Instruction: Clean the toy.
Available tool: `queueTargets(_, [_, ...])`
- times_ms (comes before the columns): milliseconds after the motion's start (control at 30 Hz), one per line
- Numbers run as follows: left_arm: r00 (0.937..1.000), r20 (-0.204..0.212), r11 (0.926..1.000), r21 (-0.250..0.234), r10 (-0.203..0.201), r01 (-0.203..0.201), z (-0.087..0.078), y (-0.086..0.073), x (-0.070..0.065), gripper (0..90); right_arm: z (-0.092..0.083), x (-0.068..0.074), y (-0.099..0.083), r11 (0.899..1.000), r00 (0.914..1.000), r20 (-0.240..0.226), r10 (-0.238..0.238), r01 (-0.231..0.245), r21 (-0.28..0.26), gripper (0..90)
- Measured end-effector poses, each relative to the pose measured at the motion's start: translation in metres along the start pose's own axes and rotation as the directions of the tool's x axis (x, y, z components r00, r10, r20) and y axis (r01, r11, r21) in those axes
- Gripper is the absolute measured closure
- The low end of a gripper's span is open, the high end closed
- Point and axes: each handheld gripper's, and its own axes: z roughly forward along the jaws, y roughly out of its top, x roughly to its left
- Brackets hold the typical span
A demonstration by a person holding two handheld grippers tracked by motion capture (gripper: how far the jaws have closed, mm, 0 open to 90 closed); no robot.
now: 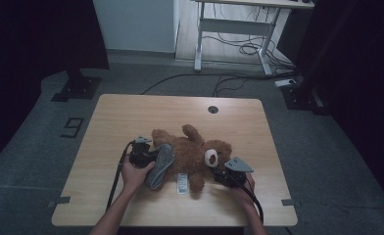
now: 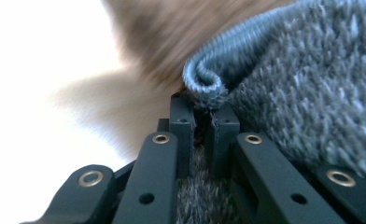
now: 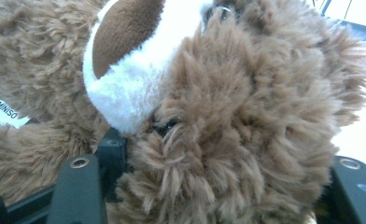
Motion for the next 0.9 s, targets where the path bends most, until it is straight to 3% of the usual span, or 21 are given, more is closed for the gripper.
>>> queueTargets(67, [0.9994,-0.006,0.9987,0.036,-0.035,0.035,0.010,-0.004,0.011,81.8,0.000,0.000,0.000,1.000,1.0000,0.001,-0.002,0.002,0.000,35.5])
queueTargets(100, [0.9972,0.025,0.9973,0.024,-0.070,0.070,0.011,-0.006,0.017,81.6,0.000,0.000,0.000,1.000,1.0000,0.002,-0.002,0.002,0.000,35.5])
queueTargets(133, [0.9962,0.033,0.9967,0.015,-0.081,0.080,0.011,-0.007,0.019,81.6,0.000,0.000,0.000,1.000,1.0000,0.003,-0.001,0.001,0.001,35.5])
queueTargets(267, [0.9966,0.058,0.9963,-0.059,-0.059,0.063,-0.008,-0.004,0.015,82.2,0.000,-0.001,0.000,1.000,1.0000,0.001,-0.002,0.002,0.002,35.5])
queueTargets(367, [0.9954,0.095,0.9883,-0.150,-0.012,0.026,-0.032,0.003,0.001,82.4,0.002,-0.001,0.001,1.000,1.0000,0.005,0.007,-0.007,0.002,35.6])
queueTargets(467, [0.9892,0.136,0.9685,-0.248,0.055,-0.019,-0.052,0.019,-0.023,82.2,0.007,-0.001,0.003,1.000,0.9998,0.012,0.014,-0.014,0.002,35.6])
queueTargets(567, [0.9811,0.136,0.9504,-0.297,0.137,-0.092,-0.057,0.038,-0.049,82.0,0.013,0.000,0.006,1.000,0.9998,0.018,0.012,-0.012,0.002,35.6])
queueTargets(633, [0.9777,0.109,0.9451,-0.295,0.179,-0.140,-0.050,0.051,-0.064,82.0,0.016,0.000,0.009,1.000,0.9997,0.022,0.006,-0.006,0.010,35.6])
queueTargets(667, [0.9767,0.105,0.9467,-0.285,0.187,-0.150,-0.043,0.058,-0.069,82.0,0.017,0.000,0.009,1.000,0.9998,0.021,0.004,-0.004,0.010,35.5])
queueTargets(733, [0.9789,0.116,0.9531,-0.272,0.169,-0.132,-0.029,0.069,-0.074,81.8,0.018,-0.001,0.009,1.000,0.9998,0.018,0.001,-0.001,0.008,35.5])
queueTargets(833, [0.9843,0.077,0.9726,-0.183,0.159,-0.143,0.001,0.080,-0.078,81.6,0.018,-0.002,0.008,1.000,1.0000,0.007,-0.005,0.005,-0.003,35.4])
queueTargets(867, [0.9872,0.081,0.9811,-0.148,0.137,-0.124,0.012,0.081,-0.075,81.6,0.018,-0.002,0.008,1.000,1.0000,0.005,-0.007,0.007,-0.004,35.2])
queueTargets(900, [0.9888,0.081,0.9846,-0.133,0.125,-0.114,0.018,0.080,-0.073,81.8,0.017,-0.002,0.007,1.000,1.0000,0.002,-0.008,0.008,-0.005,34.9])
